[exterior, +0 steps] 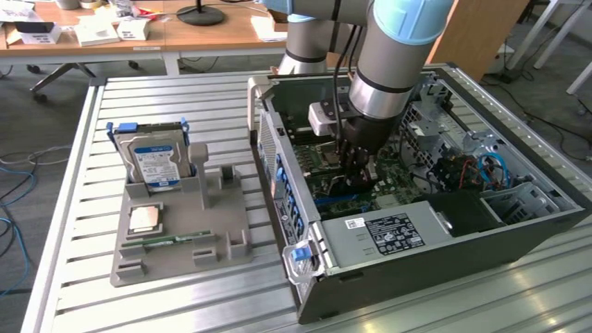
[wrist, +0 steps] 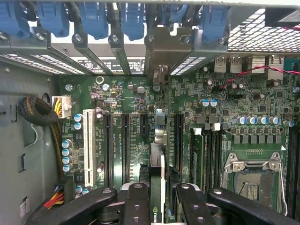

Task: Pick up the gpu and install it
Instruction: 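Insert the gpu into the slot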

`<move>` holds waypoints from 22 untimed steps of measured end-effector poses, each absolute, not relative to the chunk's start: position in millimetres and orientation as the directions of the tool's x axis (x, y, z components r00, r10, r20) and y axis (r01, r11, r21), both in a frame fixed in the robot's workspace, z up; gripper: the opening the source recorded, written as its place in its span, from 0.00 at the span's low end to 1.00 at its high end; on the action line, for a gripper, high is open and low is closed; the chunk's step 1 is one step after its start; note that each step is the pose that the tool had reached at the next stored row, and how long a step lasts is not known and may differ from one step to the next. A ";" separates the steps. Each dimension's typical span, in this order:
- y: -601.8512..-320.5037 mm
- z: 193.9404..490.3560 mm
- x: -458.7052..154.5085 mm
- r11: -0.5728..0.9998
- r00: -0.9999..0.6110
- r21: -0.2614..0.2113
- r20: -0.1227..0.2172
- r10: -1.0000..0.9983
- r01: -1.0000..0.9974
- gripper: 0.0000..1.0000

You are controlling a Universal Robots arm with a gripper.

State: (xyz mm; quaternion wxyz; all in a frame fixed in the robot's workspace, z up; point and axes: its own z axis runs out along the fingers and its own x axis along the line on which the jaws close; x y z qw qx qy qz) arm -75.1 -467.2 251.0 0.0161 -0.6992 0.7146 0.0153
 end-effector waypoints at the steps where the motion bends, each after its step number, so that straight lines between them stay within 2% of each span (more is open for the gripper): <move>1: -467.2 251.0 -75.1 0.022 -0.022 -0.001 -0.044 -0.999 -1.000 0.27; 22: -467.4 254.9 -75.2 0.022 -0.022 -0.001 -0.044 -0.999 -1.000 0.27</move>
